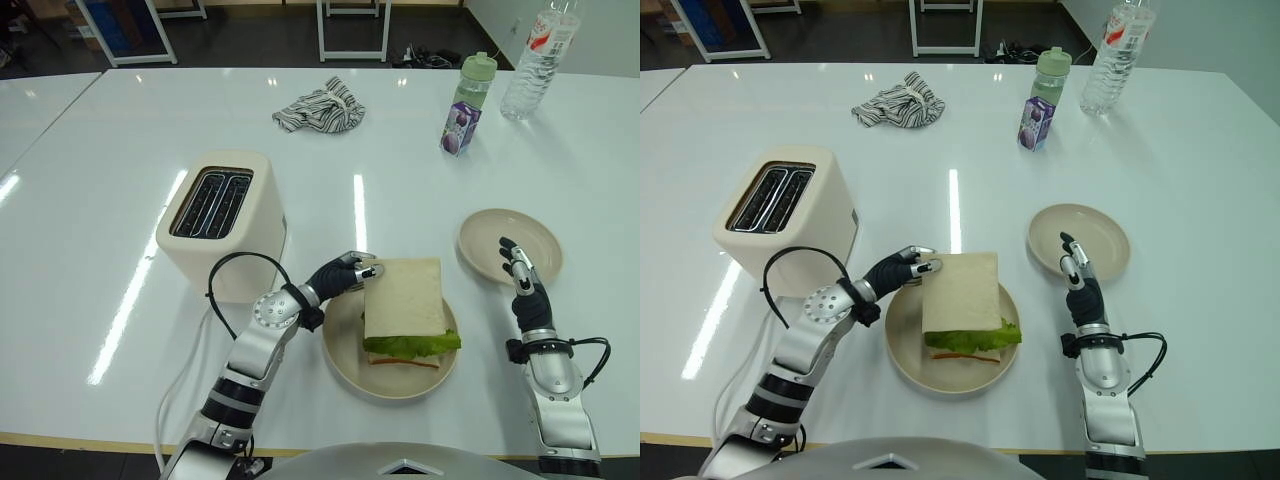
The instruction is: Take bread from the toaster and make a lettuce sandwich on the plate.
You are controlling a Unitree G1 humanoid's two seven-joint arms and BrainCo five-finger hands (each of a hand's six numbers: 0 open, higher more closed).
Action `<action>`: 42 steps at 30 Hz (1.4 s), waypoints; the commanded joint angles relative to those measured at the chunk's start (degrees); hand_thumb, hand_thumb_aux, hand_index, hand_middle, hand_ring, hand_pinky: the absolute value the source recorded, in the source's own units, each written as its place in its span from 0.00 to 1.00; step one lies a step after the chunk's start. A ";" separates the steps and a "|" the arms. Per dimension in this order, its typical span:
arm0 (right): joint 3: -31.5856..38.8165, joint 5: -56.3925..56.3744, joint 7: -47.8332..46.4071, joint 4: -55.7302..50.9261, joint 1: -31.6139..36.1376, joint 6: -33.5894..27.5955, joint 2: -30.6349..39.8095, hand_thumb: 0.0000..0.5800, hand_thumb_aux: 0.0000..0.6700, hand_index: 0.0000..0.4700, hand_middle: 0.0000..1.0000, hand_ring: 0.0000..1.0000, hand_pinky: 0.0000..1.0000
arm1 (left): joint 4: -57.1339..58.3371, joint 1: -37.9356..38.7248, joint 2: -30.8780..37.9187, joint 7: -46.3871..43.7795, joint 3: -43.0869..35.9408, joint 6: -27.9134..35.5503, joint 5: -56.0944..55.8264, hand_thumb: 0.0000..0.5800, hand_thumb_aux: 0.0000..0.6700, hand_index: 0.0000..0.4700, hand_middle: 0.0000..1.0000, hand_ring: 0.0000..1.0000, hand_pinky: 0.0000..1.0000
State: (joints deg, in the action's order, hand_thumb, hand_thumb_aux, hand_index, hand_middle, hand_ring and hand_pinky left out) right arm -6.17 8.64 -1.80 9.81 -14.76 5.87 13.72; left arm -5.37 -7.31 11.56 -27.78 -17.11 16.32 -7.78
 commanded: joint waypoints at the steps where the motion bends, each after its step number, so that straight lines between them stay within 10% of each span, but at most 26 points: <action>1: 0.31 0.90 0.26 -0.70 -0.17 0.35 0.00 0.00 0.00 0.00 0.00 0.00 0.00 | -0.61 0.72 0.05 -0.31 -1.74 0.65 1.52 1.00 1.00 1.00 1.00 1.00 1.00; 30: 5.62 4.78 -2.41 7.09 -4.40 3.79 1.33 0.00 0.00 0.00 0.00 0.00 0.00 | 9.43 -0.38 0.61 -0.42 -5.10 -5.06 9.75 1.00 1.00 1.00 1.00 1.00 1.00; 42: 14.53 43.72 4.31 15.40 -9.80 18.83 11.59 0.00 0.00 0.00 0.00 0.00 0.00 | 12.94 -1.16 0.72 0.26 -6.29 -6.06 12.42 1.00 1.00 1.00 1.00 1.00 1.00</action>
State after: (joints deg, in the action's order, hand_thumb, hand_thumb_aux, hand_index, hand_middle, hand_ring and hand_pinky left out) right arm 7.41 45.09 1.13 23.98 -23.46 23.56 23.07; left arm 4.88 -9.74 11.51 -27.51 -22.22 8.62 2.32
